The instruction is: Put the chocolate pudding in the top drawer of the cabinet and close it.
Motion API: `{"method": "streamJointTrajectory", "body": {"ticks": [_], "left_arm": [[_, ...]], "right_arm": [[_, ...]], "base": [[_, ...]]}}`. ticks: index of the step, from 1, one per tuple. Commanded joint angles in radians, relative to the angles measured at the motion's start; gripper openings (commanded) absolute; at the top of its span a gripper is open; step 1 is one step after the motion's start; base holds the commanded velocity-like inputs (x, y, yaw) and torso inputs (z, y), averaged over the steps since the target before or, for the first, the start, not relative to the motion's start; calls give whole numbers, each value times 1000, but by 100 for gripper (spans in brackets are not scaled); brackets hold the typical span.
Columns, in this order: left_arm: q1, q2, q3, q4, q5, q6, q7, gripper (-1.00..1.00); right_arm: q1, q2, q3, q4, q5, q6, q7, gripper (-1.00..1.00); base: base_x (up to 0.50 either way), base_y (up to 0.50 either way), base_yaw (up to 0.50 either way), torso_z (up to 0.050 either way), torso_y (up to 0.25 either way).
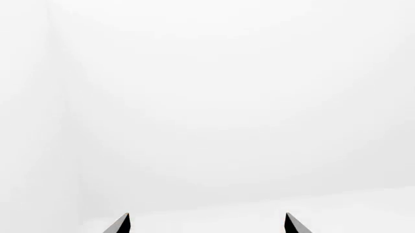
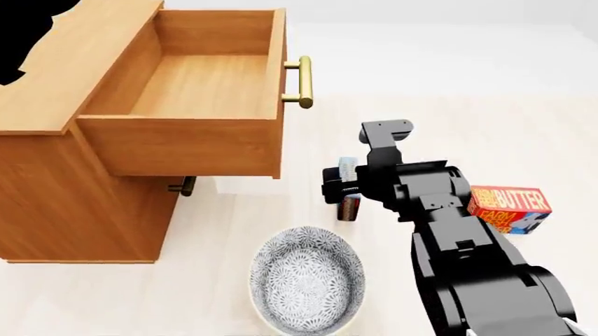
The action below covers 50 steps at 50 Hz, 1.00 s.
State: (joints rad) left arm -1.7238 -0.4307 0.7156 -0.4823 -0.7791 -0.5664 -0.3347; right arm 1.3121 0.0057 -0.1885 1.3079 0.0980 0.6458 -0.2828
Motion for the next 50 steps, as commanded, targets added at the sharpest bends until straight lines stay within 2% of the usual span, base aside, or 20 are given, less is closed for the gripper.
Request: {"method": "streamJointTrajectory", "body": {"ticks": [1,18,34,35,50], "left_arm": [[-1,0,-1,-1,-1,-4,1,100],[0,1,-5,-2,-5,-8,-2,100],[1,2,-10,-2,-8,-6,-4,100],[2,2,-10,-2,-8,-6,-4,100],[3,3,-12,-1,-7,-4,-7,100]], "right_arm": [[0,0,-2,0,3,0,1,100],[-1,-2,-21,0,23,0,4,100],[-5,-1,-33,0,46,-5,11,100],[-5,-1,-32,0,45,-5,13,-100],[-16,-1,-27,0,44,-9,12,-100]], "base": [[0,0,0,0,-82],[0,0,0,0,-79],[0,0,0,0,-2],[0,0,0,0,0],[0,0,0,0,0]]}}
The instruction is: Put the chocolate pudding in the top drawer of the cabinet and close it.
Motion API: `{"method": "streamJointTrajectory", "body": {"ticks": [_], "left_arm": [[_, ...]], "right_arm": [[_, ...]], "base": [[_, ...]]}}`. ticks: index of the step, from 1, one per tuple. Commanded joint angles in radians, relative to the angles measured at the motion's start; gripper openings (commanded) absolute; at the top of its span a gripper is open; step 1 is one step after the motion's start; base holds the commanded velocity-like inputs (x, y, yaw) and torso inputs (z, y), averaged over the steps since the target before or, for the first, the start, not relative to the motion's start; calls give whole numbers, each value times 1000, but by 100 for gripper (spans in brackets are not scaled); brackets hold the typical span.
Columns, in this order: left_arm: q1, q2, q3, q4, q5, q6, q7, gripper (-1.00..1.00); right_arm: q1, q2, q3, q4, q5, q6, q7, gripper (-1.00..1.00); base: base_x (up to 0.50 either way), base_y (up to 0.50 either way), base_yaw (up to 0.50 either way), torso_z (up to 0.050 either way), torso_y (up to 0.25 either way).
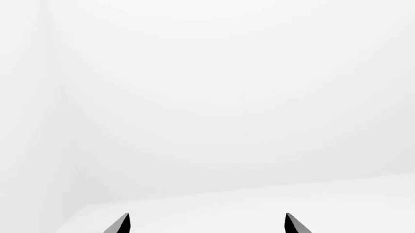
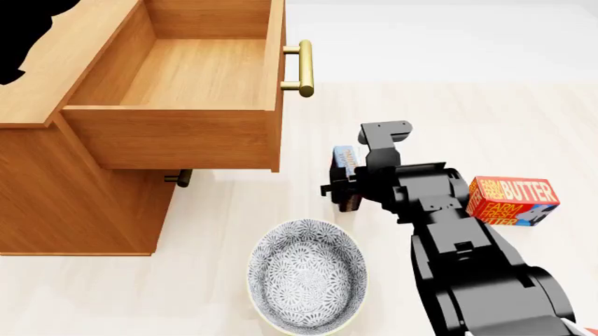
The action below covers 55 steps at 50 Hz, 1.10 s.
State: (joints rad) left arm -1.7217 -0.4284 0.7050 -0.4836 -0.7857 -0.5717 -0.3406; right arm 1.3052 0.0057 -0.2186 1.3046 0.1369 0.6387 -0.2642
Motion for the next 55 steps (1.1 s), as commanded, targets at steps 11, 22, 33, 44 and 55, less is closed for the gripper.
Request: {"method": "streamJointTrajectory", "body": {"ticks": [11,22,33,44,55], "left_arm": [[0,2,-9,-3,-11,-9,-2,100],[1,4,-18,-6,-22,-17,-8,100],[2,5,-24,-7,-27,-17,-9,100],[6,6,-32,-7,-31,-11,-13,100],[6,6,-32,-6,-27,-12,-21,100]], "right_arm": [[-11,0,13,3,-4,-2,-7,-100],[-6,-1,14,3,-6,-2,-6,-100],[10,2,15,3,-8,4,-4,-100],[74,13,21,0,-14,14,10,-100],[178,41,8,-224,-7,201,36,-100]], "base": [[0,0,0,0,27],[1,0,0,0,250],[2,0,0,0,250],[0,0,0,0,250],[0,0,0,0,126]]}}
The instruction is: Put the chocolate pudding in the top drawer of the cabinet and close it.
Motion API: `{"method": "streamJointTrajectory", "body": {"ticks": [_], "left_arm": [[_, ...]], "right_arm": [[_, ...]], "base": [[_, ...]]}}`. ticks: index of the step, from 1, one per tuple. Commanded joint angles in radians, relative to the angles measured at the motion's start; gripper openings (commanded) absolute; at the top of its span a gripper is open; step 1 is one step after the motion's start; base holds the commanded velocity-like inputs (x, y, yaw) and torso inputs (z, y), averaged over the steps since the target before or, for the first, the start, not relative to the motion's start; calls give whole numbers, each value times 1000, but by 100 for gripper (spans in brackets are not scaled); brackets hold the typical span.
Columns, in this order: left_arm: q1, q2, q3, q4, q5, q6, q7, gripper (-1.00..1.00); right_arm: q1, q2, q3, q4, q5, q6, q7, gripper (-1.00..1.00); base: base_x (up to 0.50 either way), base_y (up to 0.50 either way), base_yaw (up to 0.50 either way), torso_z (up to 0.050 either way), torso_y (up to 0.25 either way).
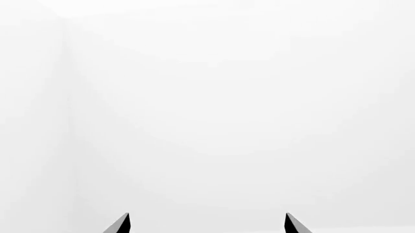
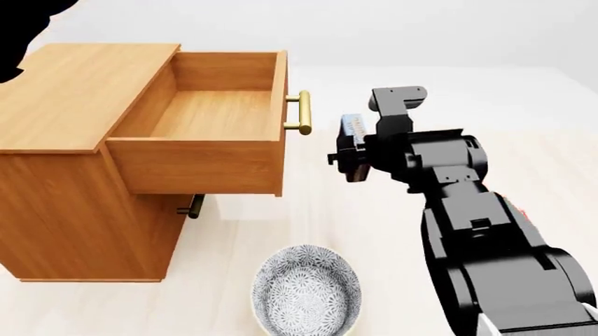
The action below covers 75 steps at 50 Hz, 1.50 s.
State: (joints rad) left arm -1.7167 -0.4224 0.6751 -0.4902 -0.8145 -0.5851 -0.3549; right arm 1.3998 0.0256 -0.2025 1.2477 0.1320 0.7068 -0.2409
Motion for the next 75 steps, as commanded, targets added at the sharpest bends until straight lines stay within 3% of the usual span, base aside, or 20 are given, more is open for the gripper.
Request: {"method": "streamJointTrajectory", "body": {"ticks": [1,21,29,41,49,73,75], "left_arm": [[2,0,-2,1,1,2,-8,100],[7,1,-7,4,7,15,-16,100],[7,0,-5,5,9,16,-13,100],[8,0,-2,7,18,21,-19,100],[8,0,-1,10,25,19,-35,100],[1,0,8,15,39,-12,-80,100],[-15,-108,-23,84,-18,-76,-31,100]], "right_arm": [[94,22,-12,-185,-3,148,13,-100],[386,-24,-114,-137,56,165,6,-100],[466,-25,-443,-103,463,100,94,-100],[530,-25,-1047,-129,1183,-67,210,-100],[546,-26,-1313,-188,1481,-168,246,-100],[471,-26,-1381,-313,1606,-246,305,-100],[464,-26,-1381,-318,1611,-249,309,-100]], "base": [[0,0,0,0,0],[0,0,0,0,0],[0,0,0,0,0],[0,0,0,0,0],[0,0,0,0,0],[0,0,0,0,0],[0,0,0,0,0]]}}
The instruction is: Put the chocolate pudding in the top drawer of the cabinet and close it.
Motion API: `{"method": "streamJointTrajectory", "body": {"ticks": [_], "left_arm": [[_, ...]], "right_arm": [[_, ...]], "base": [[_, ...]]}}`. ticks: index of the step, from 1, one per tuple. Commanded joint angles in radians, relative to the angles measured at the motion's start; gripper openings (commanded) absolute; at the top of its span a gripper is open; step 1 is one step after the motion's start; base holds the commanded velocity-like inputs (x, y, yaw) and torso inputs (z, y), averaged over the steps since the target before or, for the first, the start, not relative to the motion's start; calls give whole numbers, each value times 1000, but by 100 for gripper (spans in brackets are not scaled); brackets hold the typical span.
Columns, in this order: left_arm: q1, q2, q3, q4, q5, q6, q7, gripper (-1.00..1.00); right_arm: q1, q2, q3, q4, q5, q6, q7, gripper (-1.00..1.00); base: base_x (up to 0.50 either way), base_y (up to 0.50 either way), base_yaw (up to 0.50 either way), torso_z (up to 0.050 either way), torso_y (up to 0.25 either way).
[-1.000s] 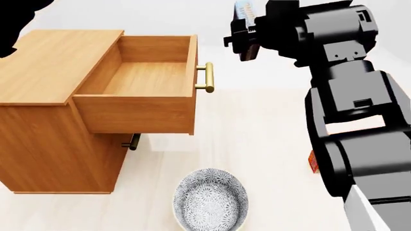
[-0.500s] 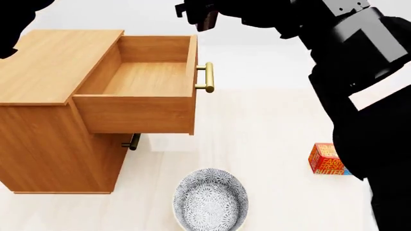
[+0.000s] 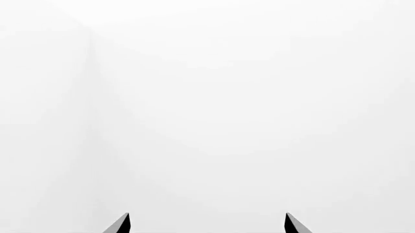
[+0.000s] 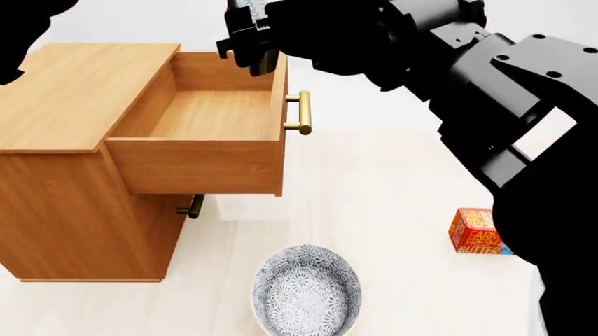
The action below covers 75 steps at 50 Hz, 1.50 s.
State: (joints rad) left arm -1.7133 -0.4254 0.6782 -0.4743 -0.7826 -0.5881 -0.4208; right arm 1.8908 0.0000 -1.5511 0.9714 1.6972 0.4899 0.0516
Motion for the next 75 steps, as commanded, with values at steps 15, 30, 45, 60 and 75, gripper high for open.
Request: {"method": "streamJointTrajectory", "body": {"ticks": [15,30,45,60,75], "left_arm": [[-31,-324,-63,188,-123,-167,136,100],[-10,-342,-70,198,-124,-160,132,100],[-3,-351,-72,200,-122,-159,132,100],[9,-356,-75,204,-122,-157,130,100],[19,-360,-77,209,-122,-155,128,100]], "right_arm": [[-74,0,-34,-63,59,-48,36,-100],[-107,0,-33,-88,56,-38,51,-100],[-129,0,-33,-103,56,-26,58,-100],[-159,0,-32,-97,43,-23,61,-100],[-183,0,-32,-98,35,-24,60,-100]], "base": [[0,0,0,0,0],[0,0,0,0,0],[0,0,0,0,0],[0,0,0,0,0],[0,0,0,0,0]]}}
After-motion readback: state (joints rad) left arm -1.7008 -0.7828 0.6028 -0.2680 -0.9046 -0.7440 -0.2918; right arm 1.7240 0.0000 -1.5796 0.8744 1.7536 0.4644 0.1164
